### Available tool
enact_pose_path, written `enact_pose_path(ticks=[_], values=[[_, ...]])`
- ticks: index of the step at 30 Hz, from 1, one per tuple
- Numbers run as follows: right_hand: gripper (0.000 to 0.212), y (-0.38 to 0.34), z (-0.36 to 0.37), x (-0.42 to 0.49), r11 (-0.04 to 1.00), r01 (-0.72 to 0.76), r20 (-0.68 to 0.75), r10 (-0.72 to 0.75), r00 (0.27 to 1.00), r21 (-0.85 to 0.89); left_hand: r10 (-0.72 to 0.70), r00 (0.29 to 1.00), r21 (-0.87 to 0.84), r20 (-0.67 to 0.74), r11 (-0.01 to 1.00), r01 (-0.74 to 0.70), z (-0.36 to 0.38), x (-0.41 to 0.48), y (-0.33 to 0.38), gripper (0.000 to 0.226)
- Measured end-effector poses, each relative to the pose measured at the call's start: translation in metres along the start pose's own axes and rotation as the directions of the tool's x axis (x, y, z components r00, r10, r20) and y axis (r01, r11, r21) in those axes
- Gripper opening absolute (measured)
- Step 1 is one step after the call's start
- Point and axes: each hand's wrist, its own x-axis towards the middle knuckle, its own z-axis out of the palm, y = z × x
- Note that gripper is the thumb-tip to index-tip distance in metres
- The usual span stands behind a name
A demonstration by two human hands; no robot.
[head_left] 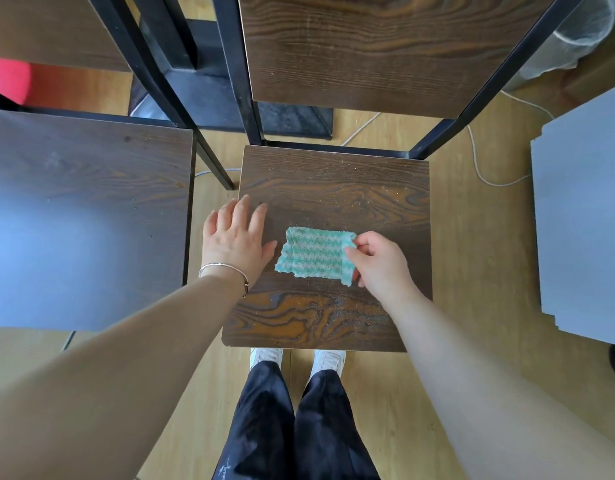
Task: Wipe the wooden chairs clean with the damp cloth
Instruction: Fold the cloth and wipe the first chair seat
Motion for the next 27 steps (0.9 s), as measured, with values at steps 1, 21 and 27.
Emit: enact_pose_path(ticks=[1, 21, 27], values=[[0.004, -0.004, 0.008, 0.000, 1.000, -0.003, 0.000, 0.003, 1.000, 0.019, -0.001, 1.000, 0.002, 0.000, 1.000, 0.001, 0.001, -0.001, -0.002, 0.065], [0.055, -0.014, 0.086, 0.005, 0.860, 0.270, 0.035, -0.283, 0.958, -0.434, 0.018, 1.000, 0.010, 0.011, 1.000, -0.018, -0.003, -0.004, -0.024, 0.060], [0.046, 0.000, 0.098, 0.012, 0.785, 0.346, -0.010, -0.409, 0.912, -0.514, -0.032, 0.998, -0.011, 0.046, 0.999, 0.032, 0.009, -0.011, -0.026, 0.063]])
